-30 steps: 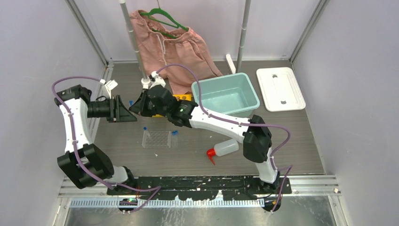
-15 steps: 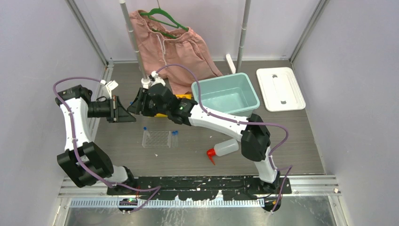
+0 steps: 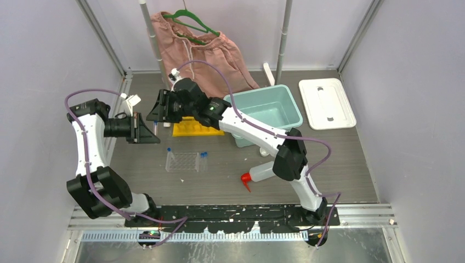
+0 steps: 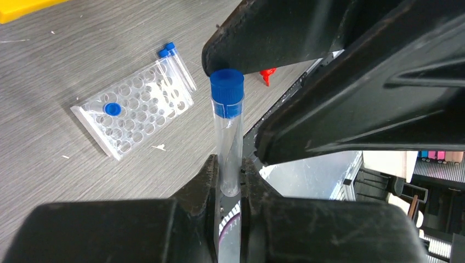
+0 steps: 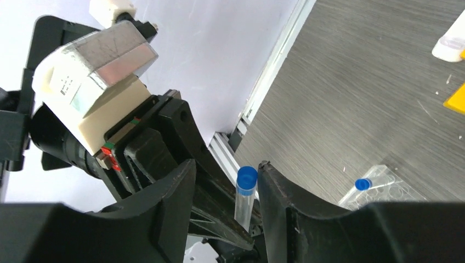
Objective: Organize the chemistry lab equipment
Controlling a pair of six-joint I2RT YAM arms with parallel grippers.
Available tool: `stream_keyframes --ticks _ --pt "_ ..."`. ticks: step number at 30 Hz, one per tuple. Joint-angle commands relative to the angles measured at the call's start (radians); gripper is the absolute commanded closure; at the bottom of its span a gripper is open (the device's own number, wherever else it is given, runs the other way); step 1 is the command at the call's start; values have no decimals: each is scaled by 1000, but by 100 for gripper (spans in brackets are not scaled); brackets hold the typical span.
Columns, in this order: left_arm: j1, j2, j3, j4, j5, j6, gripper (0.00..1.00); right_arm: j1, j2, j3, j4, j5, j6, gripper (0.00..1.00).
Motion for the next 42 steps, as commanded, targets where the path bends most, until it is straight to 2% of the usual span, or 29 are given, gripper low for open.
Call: stream_keyframes --ticks 1,11,13,16,17,18,19,20,21,22,28,32,35,42 --pt "-9 -27 3 -17 13 25 100 7 3 68 -72 -107 -63 51" --pt "-16 -33 0 -18 8 32 100 1 9 73 -73 -111 -66 64" --pt "-16 -35 1 -20 4 36 100 1 10 77 -72 -110 -69 70" --pt "-16 -34 2 -22 -3 35 99 -2 2 76 -74 -100 -90 86" --pt "-15 -31 3 -22 -7 35 90 -2 -6 67 -75 -89 -103 92" --pt "-16 -27 4 -23 -12 34 74 -2 -18 53 -74 -72 -118 98" --pt "-15 -24 8 -26 -17 34 56 -1 -37 31 -69 -46 -135 99" --pt "-15 -22 11 -25 -26 29 33 -2 -59 1 -61 -16 -153 99" --pt "-16 -21 13 -18 -36 21 21 -2 -87 -31 -51 17 -176 99" --pt "-16 -23 16 -7 -53 7 15 -1 -115 -70 -35 51 -201 99" --pt "-14 -27 60 62 -185 -95 2 17 -273 -294 55 240 -335 99" --pt "-5 -18 77 130 -300 -173 0 90 -334 -455 176 373 -466 99" --pt "13 -7 77 175 -349 -220 0 157 -329 -528 278 441 -558 99" --pt "40 49 74 227 -391 -278 0 233 -245 -666 600 475 -697 99"
